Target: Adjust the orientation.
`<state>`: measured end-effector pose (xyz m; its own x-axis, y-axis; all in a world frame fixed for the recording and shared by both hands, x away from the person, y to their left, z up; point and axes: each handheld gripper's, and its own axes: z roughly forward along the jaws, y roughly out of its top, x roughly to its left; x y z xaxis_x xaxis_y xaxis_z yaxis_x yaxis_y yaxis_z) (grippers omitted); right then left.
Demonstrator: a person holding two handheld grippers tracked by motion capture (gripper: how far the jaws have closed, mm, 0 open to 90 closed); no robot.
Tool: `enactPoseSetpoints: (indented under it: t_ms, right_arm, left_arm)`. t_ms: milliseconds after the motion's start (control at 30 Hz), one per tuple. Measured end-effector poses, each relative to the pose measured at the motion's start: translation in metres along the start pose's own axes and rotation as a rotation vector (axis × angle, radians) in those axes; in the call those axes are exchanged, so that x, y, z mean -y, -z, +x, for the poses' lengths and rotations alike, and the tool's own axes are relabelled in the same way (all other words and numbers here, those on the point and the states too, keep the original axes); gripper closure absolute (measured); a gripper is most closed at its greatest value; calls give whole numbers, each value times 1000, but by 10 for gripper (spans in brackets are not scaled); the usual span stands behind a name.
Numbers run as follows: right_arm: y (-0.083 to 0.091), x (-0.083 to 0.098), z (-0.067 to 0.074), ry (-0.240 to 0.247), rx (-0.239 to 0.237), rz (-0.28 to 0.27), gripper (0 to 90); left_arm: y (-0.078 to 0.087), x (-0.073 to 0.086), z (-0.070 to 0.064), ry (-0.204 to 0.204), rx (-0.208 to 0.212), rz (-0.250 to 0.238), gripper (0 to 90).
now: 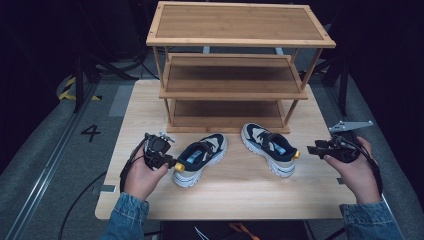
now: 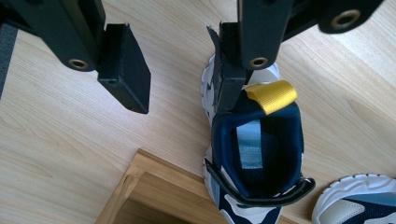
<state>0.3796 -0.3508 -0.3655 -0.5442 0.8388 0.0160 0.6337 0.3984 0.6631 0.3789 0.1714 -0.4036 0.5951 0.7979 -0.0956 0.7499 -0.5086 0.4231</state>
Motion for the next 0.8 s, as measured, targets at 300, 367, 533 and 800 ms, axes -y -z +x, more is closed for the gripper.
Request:
enactPoseSetpoints:
  t_ms: [300, 367, 533, 800]
  right_arm:
    - [3, 1, 2, -2, 1, -1, 577]
    - [3, 2, 3, 4, 1, -3, 577]
    - [5, 5, 3, -3, 4, 3, 570]
    - [11, 11, 1, -12, 18, 0, 570]
  left_arm:
    - [-7, -4, -9, -34, 39, 24, 808]
    - [-9, -7, -14, -48, 69, 28, 800]
    - [-15, -16, -27, -93, 106, 35, 792]
    - [-23, -26, -41, -139, 146, 38, 795]
